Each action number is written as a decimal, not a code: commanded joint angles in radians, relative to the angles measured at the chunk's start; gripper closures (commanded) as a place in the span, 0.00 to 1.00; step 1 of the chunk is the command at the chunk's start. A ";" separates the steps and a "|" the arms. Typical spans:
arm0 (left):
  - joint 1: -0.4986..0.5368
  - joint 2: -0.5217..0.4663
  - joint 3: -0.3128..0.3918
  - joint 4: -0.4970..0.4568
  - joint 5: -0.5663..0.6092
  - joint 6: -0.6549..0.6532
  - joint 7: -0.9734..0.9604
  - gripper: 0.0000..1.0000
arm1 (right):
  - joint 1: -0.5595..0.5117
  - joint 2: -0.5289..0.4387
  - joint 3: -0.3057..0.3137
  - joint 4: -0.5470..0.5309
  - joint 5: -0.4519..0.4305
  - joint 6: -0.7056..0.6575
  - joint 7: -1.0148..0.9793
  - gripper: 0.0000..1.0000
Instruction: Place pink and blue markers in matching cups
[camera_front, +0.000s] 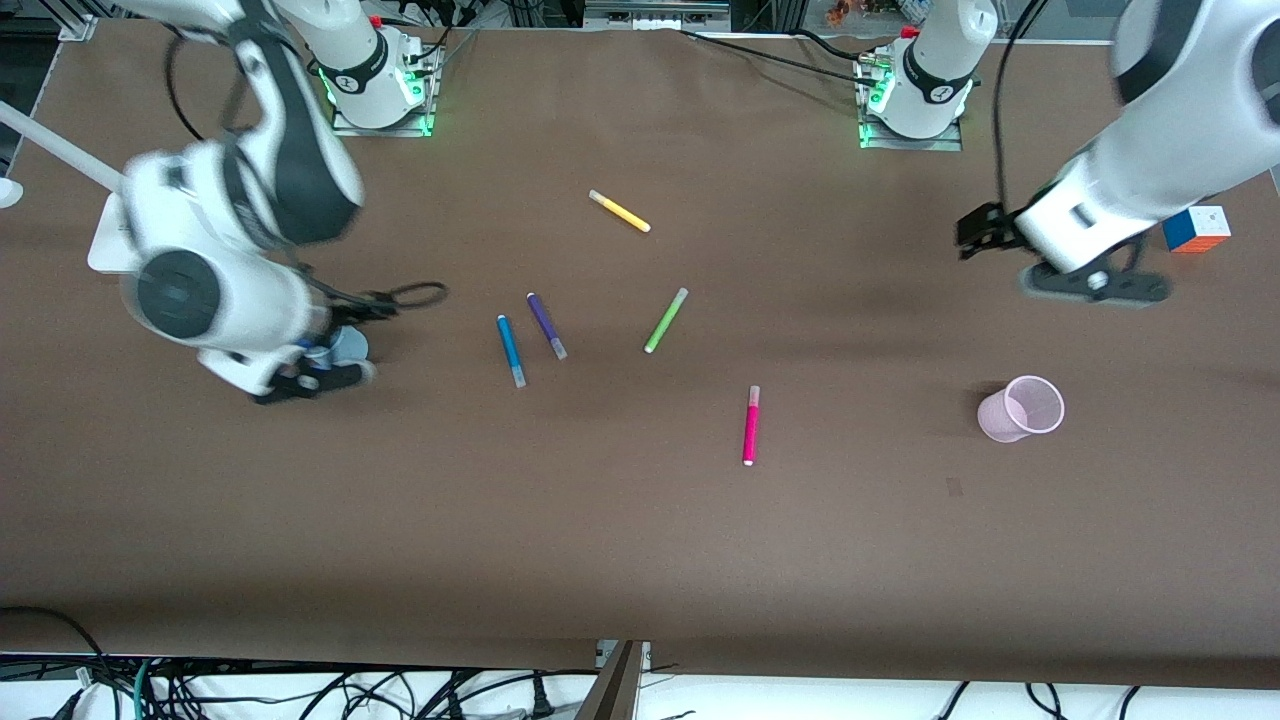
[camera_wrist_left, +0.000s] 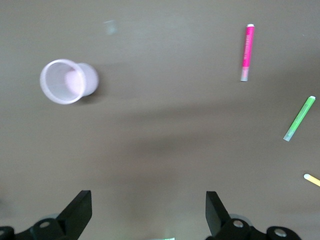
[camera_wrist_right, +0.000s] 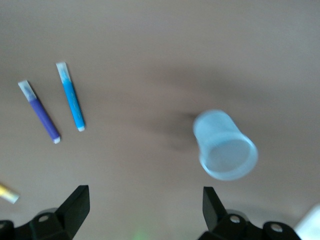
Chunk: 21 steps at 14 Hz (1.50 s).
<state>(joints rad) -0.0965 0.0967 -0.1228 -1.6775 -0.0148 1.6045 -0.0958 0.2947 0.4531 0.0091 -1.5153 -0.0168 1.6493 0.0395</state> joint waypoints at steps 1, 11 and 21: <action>-0.011 0.148 -0.034 0.055 -0.016 0.084 0.002 0.00 | 0.064 0.102 -0.006 0.021 0.015 0.114 0.007 0.00; -0.184 0.489 -0.041 0.039 -0.004 0.563 -0.056 0.00 | 0.150 0.283 -0.008 -0.006 0.107 0.429 0.023 0.00; -0.246 0.643 -0.038 0.024 0.018 0.755 -0.048 0.10 | 0.179 0.315 -0.008 -0.025 0.100 0.471 0.142 0.53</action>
<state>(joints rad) -0.3203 0.7209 -0.1718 -1.6682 -0.0137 2.3547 -0.1480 0.4669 0.7696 0.0080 -1.5250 0.0734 2.0973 0.1690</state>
